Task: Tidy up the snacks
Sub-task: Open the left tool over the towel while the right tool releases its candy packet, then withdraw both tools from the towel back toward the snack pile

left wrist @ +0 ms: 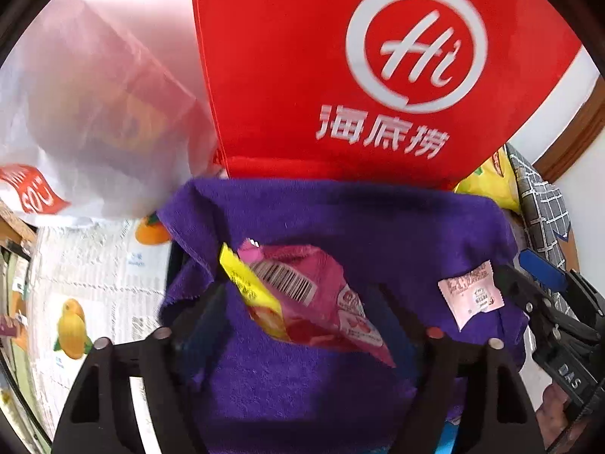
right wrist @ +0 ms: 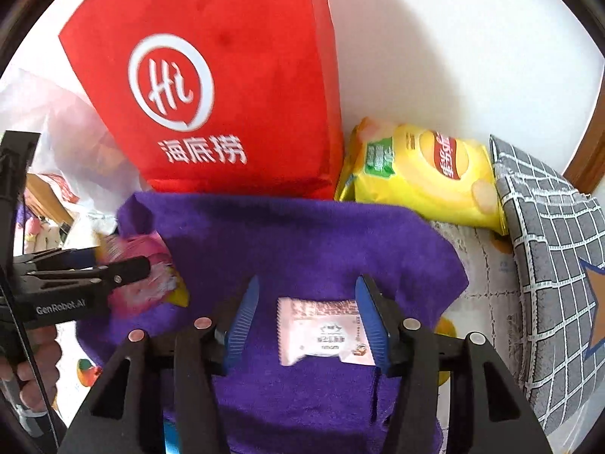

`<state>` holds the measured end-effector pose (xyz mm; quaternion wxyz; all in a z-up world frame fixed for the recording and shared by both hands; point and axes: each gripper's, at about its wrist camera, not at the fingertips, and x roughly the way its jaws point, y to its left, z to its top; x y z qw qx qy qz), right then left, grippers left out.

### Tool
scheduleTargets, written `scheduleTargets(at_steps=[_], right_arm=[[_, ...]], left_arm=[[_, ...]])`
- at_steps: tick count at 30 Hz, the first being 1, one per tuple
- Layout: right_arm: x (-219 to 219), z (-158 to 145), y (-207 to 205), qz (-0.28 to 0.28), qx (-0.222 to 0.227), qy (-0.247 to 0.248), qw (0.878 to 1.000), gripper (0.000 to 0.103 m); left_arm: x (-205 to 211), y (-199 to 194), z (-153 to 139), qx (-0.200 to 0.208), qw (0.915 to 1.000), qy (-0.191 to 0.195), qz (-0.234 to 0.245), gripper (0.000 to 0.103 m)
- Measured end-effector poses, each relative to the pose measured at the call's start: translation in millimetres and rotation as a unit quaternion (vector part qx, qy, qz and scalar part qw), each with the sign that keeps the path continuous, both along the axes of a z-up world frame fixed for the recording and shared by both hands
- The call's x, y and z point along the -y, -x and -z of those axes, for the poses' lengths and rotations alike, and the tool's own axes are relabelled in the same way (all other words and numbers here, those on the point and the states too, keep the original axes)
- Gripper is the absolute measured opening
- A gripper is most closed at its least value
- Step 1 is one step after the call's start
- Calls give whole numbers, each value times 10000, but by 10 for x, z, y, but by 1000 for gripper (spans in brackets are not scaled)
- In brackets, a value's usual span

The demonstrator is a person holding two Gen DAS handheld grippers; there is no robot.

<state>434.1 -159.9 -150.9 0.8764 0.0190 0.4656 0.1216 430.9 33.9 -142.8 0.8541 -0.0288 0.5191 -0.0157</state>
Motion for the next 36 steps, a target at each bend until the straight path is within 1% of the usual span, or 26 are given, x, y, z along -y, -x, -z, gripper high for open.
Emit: scheduleTargets(at_steps=[3, 5, 6, 7, 9, 12, 14, 16, 22, 24, 26, 28, 29, 31, 33, 36], right_arm=[[-35, -72, 51, -145, 90, -18, 9999, 61], [-56, -117, 81, -189, 111, 16, 9998, 71], [-65, -151, 100, -157, 176, 33, 9997, 78], [-76, -183, 122, -131, 248, 42, 9996, 81], [-104, -248, 163, -101, 356, 97, 9993, 84], [-146, -335, 215, -15, 422, 399, 9983, 86], [-159, -394, 274, 18, 526, 633, 9966, 87], [-153, -455, 355, 40, 631, 695, 9956, 87], [7, -572, 615, 320, 879, 454, 9946, 87], [108, -613, 735, 581, 894, 475, 9932, 87], [213, -635, 834, 732, 900, 383, 9925, 87], [319, -654, 946, 661, 864, 205, 9939, 87], [366, -667, 1012, 627, 824, 133, 9945, 87], [458, -691, 1156, 596, 815, 46, 9949, 87], [530, -683, 1329, 584, 816, 146, 9949, 87], [622, -589, 1552, 635, 737, 63, 9952, 87]], left_arm=[[31, 44, -70, 133, 9999, 5, -18, 78], [35, 70, -123, 228, 9997, 65, 9, 78], [48, 93, -158, 295, 9995, 63, 21, 78], [53, 99, -182, 327, 9994, 53, 30, 78], [53, 136, -246, 398, 9992, 50, 66, 78], [45, 211, -340, 508, 9986, 101, 108, 78], [78, 244, -386, 564, 9983, 83, 147, 78], [104, 286, -436, 638, 9978, 66, 187, 78], [193, 453, -618, 874, 9950, 112, 469, 78], [222, 531, -707, 954, 9939, 109, 548, 78], [214, 645, -842, 1096, 9919, 237, 600, 78], [207, 757, -949, 1264, 9898, 290, 592, 78], [210, 810, -993, 1333, 9890, 256, 581, 78], [210, 900, -1042, 1322, 9894, 243, 549, 78], [185, 1016, -1071, 1360, 9890, 247, 532, 78], [146, 1216, -1054, 1362, 9895, 109, 466, 78]])
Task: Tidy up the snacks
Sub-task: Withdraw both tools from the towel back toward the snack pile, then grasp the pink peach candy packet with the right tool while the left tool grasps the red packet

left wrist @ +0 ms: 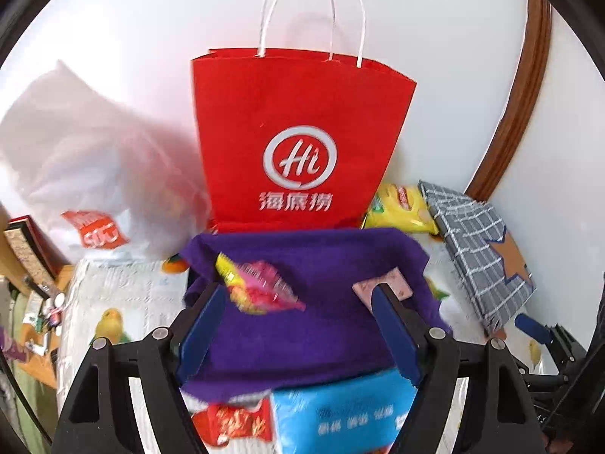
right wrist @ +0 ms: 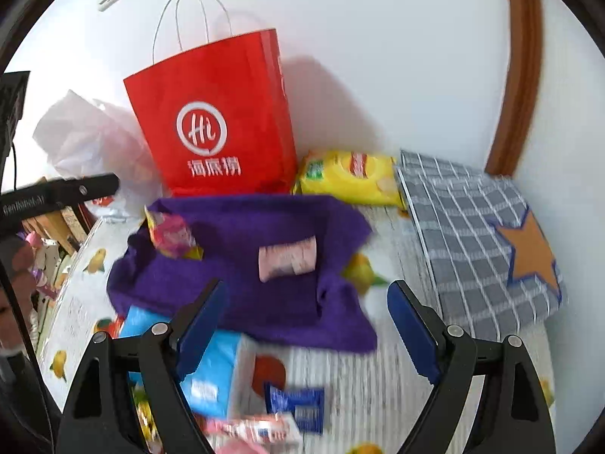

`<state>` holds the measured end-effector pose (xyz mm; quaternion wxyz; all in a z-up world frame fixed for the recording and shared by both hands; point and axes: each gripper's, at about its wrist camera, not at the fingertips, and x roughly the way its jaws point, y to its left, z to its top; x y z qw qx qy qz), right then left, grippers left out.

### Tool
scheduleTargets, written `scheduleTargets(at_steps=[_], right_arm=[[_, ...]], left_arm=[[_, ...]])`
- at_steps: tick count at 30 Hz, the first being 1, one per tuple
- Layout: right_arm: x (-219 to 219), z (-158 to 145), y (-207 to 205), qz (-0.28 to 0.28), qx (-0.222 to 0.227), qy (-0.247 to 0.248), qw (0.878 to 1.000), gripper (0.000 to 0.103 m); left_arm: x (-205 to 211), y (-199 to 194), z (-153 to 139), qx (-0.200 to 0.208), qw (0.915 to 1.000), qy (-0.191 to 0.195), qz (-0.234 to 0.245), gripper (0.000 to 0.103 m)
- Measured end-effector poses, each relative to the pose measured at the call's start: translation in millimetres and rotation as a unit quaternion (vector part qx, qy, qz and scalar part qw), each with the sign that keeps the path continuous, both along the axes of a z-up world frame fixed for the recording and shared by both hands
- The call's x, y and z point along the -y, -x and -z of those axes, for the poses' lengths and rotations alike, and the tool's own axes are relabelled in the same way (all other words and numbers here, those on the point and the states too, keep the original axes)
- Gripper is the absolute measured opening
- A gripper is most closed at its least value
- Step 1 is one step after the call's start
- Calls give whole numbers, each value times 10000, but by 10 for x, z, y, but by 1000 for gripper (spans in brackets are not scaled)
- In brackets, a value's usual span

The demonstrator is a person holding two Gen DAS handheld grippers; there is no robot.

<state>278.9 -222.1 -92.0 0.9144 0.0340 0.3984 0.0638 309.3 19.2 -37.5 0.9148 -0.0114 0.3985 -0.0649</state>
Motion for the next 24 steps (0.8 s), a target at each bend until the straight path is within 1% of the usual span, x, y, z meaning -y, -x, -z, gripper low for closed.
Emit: scheduleTargets(at_steps=[2, 3, 4, 6, 7, 11, 15, 16, 19, 22, 24], right_arm=[[62, 118, 117, -3, -152, -201, 9997, 84], [76, 203, 180, -17, -286, -241, 9993, 76], [77, 266, 227, -37, -381, -250, 9990, 64], [40, 424, 344, -150, -625, -218, 9977, 55], [9, 497, 409, -237, -714, -223, 9969, 55], [-61, 682, 648, -444, -784, -296, 9955, 55], [-134, 869, 860, -671, -1078, -771, 9889, 55], [-178, 902, 913, -703, -1086, -818, 9882, 55], [-315, 976, 1032, -701, -986, -744, 9899, 58], [-428, 1102, 1061, -656, -1171, -697, 9885, 58], [-464, 1144, 1077, -577, -1189, -663, 9890, 58]], left_arm=[[-38, 128, 50, -74, 10000, -2, -25, 78], [-58, 189, 88, -123, 9999, 7, -37, 78], [-80, 258, 135, -168, 9998, 23, -56, 78], [-109, 360, 230, -286, 9995, 14, -117, 78], [-119, 407, 281, -357, 9993, 9, -149, 78], [-168, 642, 466, -540, 9983, -1, -215, 78], [-249, 855, 579, -604, 9976, 12, -328, 78], [-270, 893, 599, -617, 9974, 33, -367, 78], [-372, 1007, 667, -687, 9964, 91, -478, 78], [-495, 1106, 722, -765, 9953, 72, -597, 78], [-591, 1172, 747, -783, 9947, 56, -671, 78]])
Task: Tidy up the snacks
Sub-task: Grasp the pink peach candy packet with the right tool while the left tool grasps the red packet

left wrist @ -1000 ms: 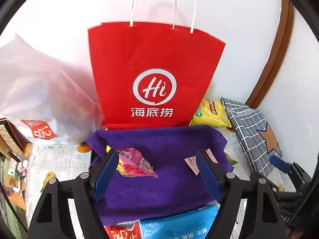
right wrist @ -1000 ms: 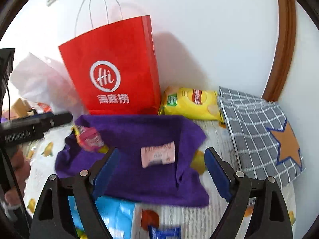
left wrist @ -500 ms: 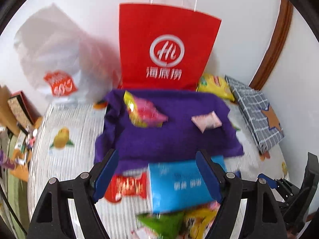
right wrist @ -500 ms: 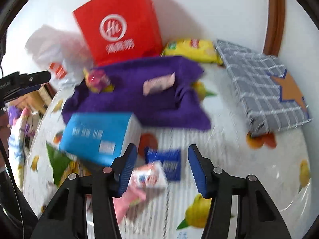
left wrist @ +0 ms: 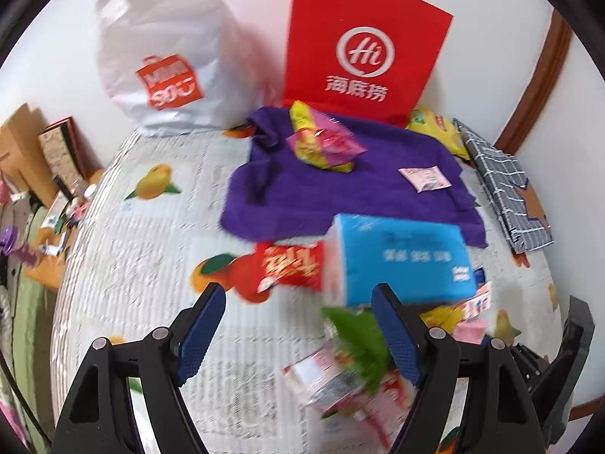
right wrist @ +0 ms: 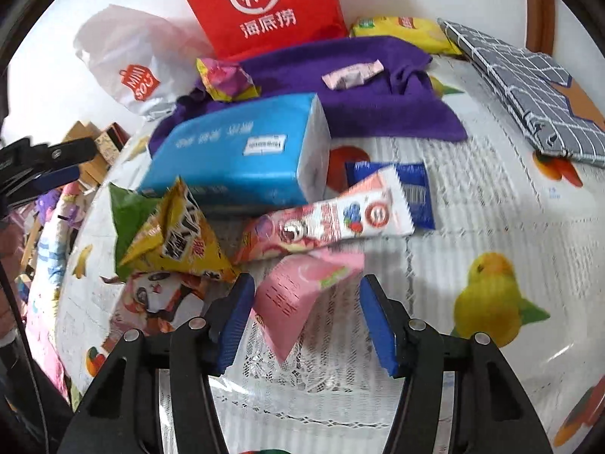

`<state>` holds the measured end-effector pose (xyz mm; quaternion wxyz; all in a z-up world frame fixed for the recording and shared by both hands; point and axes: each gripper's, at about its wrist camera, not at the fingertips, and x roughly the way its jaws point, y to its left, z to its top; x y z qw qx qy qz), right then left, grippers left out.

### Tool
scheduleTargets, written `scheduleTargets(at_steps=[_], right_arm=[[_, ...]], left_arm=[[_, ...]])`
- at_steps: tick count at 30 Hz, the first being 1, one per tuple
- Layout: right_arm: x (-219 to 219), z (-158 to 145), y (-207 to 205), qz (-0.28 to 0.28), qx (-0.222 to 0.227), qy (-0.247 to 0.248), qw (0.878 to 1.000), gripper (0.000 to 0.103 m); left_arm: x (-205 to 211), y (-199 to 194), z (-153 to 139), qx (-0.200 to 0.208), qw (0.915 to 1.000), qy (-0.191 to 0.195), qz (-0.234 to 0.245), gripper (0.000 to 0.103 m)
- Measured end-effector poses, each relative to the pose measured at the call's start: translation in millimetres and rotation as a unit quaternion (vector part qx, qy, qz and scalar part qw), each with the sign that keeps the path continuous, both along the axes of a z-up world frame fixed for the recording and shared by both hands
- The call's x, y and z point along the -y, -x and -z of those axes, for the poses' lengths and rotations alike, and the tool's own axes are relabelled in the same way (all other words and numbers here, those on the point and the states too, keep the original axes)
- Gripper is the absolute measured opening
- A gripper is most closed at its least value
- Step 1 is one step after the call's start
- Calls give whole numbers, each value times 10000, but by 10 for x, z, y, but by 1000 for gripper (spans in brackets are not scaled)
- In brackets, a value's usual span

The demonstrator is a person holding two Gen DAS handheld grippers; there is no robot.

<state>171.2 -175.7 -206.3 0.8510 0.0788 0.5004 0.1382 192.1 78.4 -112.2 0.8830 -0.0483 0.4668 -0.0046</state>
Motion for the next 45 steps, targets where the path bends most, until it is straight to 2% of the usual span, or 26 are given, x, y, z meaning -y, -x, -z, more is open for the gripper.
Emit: scheduleTargets(at_steps=[6, 7, 9, 13, 20, 26, 30, 35, 39, 43, 45], right_arm=[[-55, 58, -58, 193, 13, 38, 9998, 57], [-71, 64, -65, 168, -7, 67, 9998, 51], [-113, 87, -57, 93, -9, 134, 9999, 48], [-104, 41, 21, 32, 147, 144, 9998, 35], [16, -140, 213, -58, 504, 94, 9987, 34], [137, -170, 222, -43, 510, -73, 9987, 33], [167, -144, 182, -84, 480, -93, 9988, 33], [446, -139, 107, 102, 335, -561, 9978, 33], [617, -149, 64, 313, 363, -426, 9979, 33], [685, -113, -3, 352, 334, -400, 9980, 33], [687, -97, -33, 340, 326, -376, 9982, 33]], left_arm=[[-259, 131, 82, -95, 9997, 83, -227, 78], [-286, 146, 100, -111, 9996, 104, -252, 78], [-328, 179, 147, -154, 9994, 133, -275, 78], [-346, 237, 248, -205, 9994, 104, -246, 78], [-442, 130, 404, -322, 9988, 121, -356, 78], [-429, -195, 434, -247, 9995, 101, -172, 78], [-441, -396, 521, -231, 9993, 288, 47, 77], [-422, -613, 679, -429, 9980, 368, 284, 76], [-411, -722, 754, -510, 9961, 575, 438, 76], [-344, -826, 823, -576, 9958, 523, 483, 76], [-287, -855, 855, -591, 9954, 532, 543, 73]])
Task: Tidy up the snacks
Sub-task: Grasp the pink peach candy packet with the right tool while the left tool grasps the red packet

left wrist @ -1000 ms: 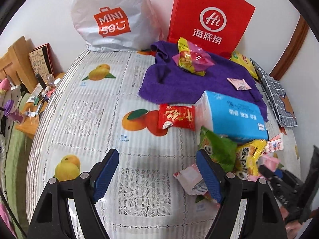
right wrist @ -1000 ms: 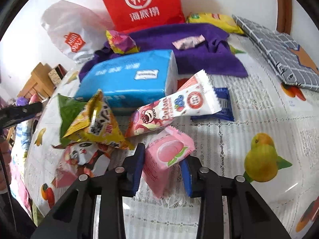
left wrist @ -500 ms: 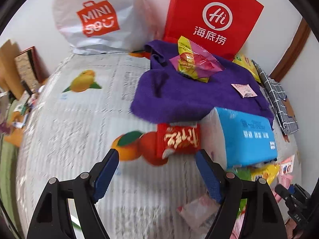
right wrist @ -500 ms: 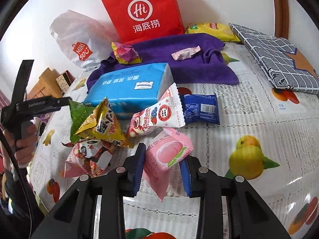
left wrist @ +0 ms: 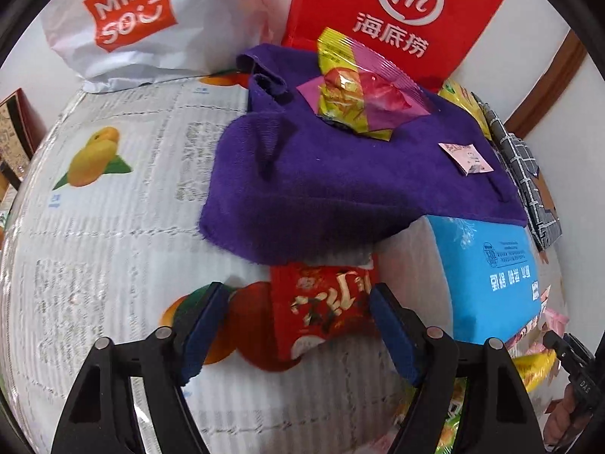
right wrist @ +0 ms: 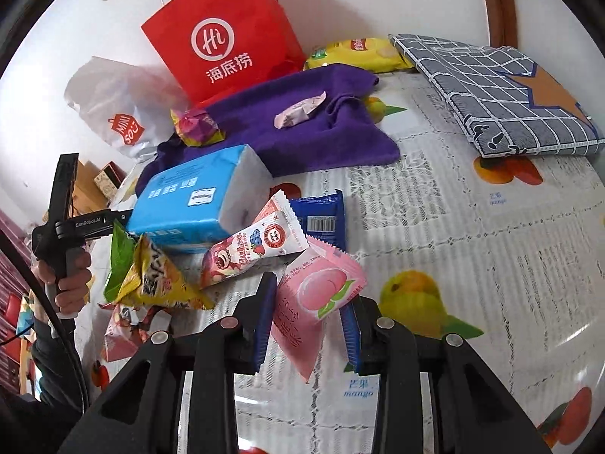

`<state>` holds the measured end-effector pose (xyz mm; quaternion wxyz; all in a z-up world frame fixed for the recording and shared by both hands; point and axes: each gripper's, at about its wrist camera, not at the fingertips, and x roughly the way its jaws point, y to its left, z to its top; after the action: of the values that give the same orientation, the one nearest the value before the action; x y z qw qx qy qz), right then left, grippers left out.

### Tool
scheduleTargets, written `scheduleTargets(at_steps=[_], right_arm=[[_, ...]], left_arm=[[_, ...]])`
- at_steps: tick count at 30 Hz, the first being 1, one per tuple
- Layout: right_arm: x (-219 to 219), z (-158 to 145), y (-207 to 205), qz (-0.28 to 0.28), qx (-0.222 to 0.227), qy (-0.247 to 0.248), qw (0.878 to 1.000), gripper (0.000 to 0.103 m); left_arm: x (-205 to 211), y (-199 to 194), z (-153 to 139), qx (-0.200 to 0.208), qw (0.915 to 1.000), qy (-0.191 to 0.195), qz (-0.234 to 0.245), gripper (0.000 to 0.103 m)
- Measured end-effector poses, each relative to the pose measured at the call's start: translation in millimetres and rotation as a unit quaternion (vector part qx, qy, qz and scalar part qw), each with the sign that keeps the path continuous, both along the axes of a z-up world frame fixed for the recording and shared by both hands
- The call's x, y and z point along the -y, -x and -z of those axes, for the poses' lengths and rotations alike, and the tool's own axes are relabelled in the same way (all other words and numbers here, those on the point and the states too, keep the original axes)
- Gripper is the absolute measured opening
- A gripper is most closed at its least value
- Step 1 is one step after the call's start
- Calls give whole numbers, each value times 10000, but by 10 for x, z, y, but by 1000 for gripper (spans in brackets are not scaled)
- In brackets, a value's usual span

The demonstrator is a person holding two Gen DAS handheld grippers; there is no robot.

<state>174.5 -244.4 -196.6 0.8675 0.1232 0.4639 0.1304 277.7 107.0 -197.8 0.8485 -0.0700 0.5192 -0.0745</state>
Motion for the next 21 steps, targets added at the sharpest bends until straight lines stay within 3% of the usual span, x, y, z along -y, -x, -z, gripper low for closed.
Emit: scheduleTargets(at_steps=[4, 9, 12, 15, 20, 21], right_arm=[[-21, 50, -59, -4, -51, 25, 10000, 33], [-46, 60, -66, -33, -41, 46, 10000, 33], [-56, 63, -68, -50, -50, 57, 10000, 33], [-53, 52, -37, -98, -3, 60, 9999, 33], [13, 107, -27, -36, -67, 48, 10000, 33], [37, 106, -11, -18, -55, 7, 10000, 33]], left_arm=[[97, 26, 10, 66, 9998, -20, 178, 55], [36, 173, 12, 64, 9998, -56, 165, 48], [-66, 286, 7, 32, 10000, -56, 41, 48], [-116, 331, 18, 18, 9999, -124, -93, 60], [66, 298, 59, 112, 9977, -657, -155, 63], [107, 309, 62, 145, 9970, -747, -155, 60]])
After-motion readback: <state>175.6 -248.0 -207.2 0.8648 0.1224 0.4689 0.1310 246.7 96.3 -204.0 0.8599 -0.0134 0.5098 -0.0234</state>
